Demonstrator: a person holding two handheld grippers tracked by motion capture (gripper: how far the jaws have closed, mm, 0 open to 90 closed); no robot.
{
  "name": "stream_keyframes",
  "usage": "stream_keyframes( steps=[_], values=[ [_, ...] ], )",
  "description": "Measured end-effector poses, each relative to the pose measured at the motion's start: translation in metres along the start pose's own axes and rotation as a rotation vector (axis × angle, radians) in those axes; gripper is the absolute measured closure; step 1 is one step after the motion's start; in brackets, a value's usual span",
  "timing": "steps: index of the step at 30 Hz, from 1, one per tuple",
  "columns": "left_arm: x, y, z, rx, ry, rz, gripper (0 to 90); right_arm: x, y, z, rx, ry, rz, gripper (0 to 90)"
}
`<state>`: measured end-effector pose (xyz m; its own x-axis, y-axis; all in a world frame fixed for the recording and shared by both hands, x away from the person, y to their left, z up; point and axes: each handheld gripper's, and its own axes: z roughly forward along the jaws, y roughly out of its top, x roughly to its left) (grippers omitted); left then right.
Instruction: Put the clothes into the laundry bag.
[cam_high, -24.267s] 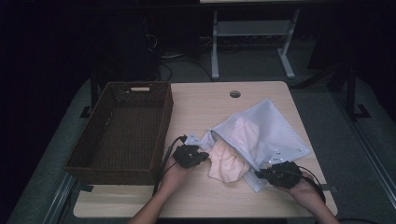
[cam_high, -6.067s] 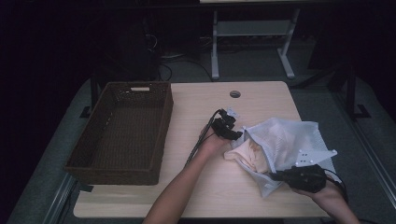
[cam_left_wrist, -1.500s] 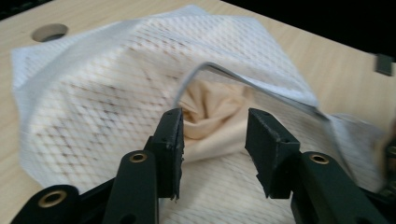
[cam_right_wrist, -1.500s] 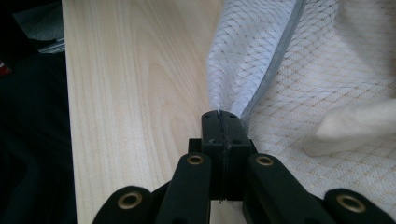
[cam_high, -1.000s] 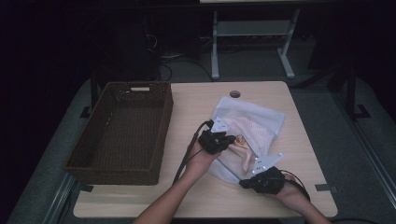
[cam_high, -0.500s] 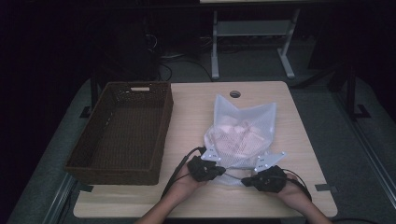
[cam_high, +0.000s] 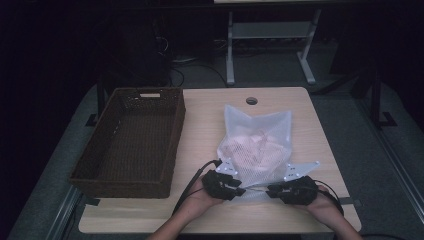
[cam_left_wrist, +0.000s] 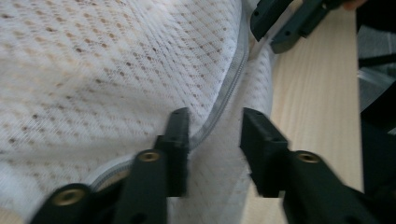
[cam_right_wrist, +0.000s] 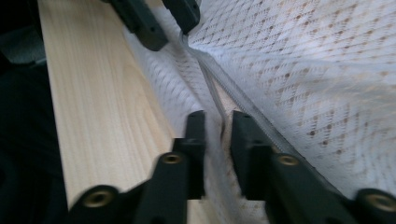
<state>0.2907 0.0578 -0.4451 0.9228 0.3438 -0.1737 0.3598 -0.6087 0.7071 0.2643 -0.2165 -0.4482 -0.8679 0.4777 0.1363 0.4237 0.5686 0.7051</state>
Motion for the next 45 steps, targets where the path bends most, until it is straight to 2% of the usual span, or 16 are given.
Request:
stream_keyframes(
  steps=[3,4,6,8,12,23,30,37,41,45],
  values=[
    [0.001,-0.002,-0.010,-0.024,0.000,-0.028,52.8,0.002,-0.001,-0.008,-0.016,0.006,0.012,64.6],
    [0.001,-0.003,-0.014,-0.030,0.004,-0.036,47.8,0.003,0.000,-0.013,-0.027,0.001,0.014,59.3],
    [0.002,-0.006,-0.021,-0.043,0.016,-0.038,45.8,0.004,0.001,-0.015,-0.031,0.003,0.014,56.4],
    [0.003,-0.011,-0.026,-0.061,0.027,-0.041,42.1,0.005,0.003,-0.018,-0.039,-0.008,0.015,49.0],
    [0.005,-0.023,-0.035,-0.083,0.055,-0.066,34.2,0.007,0.006,-0.026,-0.073,-0.035,0.017,41.3],
    [0.005,-0.044,-0.049,-0.076,0.145,-0.102,18.2,-0.002,-0.007,-0.051,-0.149,-0.133,0.073,22.1],
    [0.002,-0.054,-0.054,-0.083,0.169,-0.107,13.8,-0.008,-0.019,-0.053,-0.155,-0.178,0.097,14.0],
    [-0.001,-0.068,-0.053,-0.099,0.191,-0.109,12.0,-0.012,-0.035,-0.055,-0.163,-0.236,0.150,9.4],
    [0.000,-0.072,-0.056,-0.091,0.208,-0.100,11.7,-0.011,-0.048,-0.055,-0.179,-0.265,0.183,6.7],
    [0.000,-0.075,-0.059,-0.113,0.202,-0.120,11.7,-0.011,-0.056,-0.057,-0.170,-0.269,0.191,6.1]
  ],
)
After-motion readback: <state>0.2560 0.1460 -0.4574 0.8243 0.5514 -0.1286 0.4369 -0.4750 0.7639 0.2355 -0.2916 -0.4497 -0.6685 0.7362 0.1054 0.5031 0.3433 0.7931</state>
